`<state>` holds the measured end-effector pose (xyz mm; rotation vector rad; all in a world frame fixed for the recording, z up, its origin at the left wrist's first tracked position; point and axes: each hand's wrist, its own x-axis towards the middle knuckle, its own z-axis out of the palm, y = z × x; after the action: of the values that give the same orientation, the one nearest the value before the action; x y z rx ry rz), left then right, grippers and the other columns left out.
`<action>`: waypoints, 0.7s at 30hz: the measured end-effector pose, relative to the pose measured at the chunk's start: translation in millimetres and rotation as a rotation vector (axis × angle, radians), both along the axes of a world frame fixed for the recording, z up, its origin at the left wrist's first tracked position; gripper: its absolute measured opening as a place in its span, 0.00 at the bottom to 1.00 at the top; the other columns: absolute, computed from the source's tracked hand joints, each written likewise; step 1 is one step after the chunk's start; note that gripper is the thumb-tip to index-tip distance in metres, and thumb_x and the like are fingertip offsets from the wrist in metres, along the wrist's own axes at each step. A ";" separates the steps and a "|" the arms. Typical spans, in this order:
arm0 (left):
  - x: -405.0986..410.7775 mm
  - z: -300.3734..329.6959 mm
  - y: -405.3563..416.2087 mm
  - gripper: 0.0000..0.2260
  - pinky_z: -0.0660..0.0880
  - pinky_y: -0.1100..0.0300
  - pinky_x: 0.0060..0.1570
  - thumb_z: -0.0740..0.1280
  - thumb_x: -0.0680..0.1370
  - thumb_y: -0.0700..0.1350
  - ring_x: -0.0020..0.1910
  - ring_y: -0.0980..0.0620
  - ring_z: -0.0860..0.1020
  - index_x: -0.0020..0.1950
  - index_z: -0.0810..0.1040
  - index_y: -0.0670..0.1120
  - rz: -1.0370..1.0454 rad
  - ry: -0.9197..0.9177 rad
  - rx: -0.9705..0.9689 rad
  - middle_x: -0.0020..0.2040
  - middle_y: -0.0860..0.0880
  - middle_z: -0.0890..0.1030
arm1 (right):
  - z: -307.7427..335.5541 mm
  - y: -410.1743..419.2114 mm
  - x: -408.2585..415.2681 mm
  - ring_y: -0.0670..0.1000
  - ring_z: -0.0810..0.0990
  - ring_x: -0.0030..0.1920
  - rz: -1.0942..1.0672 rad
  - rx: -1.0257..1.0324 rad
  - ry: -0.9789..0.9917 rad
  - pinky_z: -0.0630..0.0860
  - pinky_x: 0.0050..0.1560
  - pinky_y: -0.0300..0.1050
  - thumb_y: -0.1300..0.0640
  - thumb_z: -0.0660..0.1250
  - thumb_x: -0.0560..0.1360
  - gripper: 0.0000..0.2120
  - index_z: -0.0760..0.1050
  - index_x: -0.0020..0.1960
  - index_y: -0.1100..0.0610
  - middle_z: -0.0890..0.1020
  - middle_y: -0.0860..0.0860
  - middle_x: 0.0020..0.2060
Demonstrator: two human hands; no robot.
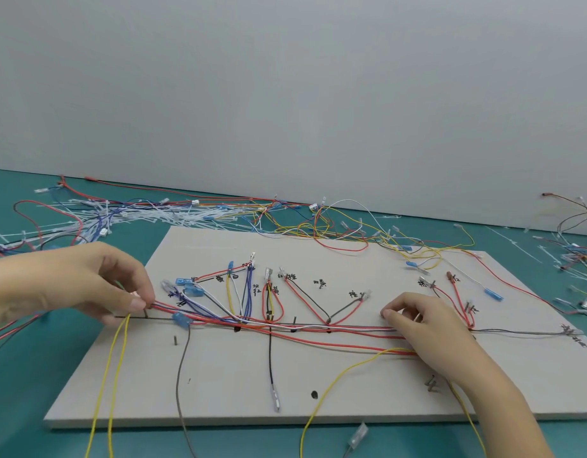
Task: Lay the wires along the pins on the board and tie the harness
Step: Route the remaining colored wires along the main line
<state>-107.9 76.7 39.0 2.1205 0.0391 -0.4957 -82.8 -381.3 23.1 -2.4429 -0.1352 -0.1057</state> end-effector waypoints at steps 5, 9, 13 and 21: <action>-2.5 0.1 -1.1 0.36 0.80 0.55 0.38 0.84 0.51 0.59 0.37 0.51 0.80 0.57 0.82 0.49 0.033 0.053 0.005 0.44 0.48 0.81 | 0.9 -0.9 -0.3 0.40 0.70 0.27 0.008 -0.002 0.002 0.62 0.28 0.34 0.56 0.67 0.76 0.08 0.80 0.39 0.50 0.74 0.47 0.29; -2.5 -0.8 1.0 0.37 0.80 0.58 0.39 0.84 0.49 0.61 0.39 0.55 0.82 0.54 0.84 0.48 0.075 0.069 0.043 0.45 0.49 0.83 | -0.6 -0.7 -0.3 0.40 0.69 0.26 0.014 0.007 -0.002 0.64 0.28 0.33 0.57 0.67 0.76 0.08 0.80 0.39 0.50 0.73 0.47 0.28; -2.9 -1.3 -1.0 0.36 0.80 0.60 0.40 0.83 0.47 0.62 0.40 0.54 0.83 0.51 0.85 0.48 0.095 0.116 0.073 0.45 0.46 0.84 | -0.7 -1.3 0.6 0.41 0.69 0.26 0.013 0.006 0.004 0.63 0.29 0.37 0.56 0.67 0.76 0.08 0.80 0.39 0.50 0.73 0.47 0.28; 1.2 -1.0 -4.2 0.38 0.77 0.64 0.35 0.82 0.39 0.64 0.38 0.57 0.83 0.46 0.87 0.53 0.110 0.132 0.117 0.41 0.49 0.86 | -2.3 -2.6 1.9 0.42 0.68 0.26 0.014 0.019 0.007 0.63 0.31 0.41 0.56 0.67 0.76 0.08 0.80 0.39 0.50 0.71 0.46 0.26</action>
<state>-106.7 72.4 38.1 2.1831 0.2638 -0.5789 -80.9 -383.9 20.8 -2.4225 -0.1467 -0.0915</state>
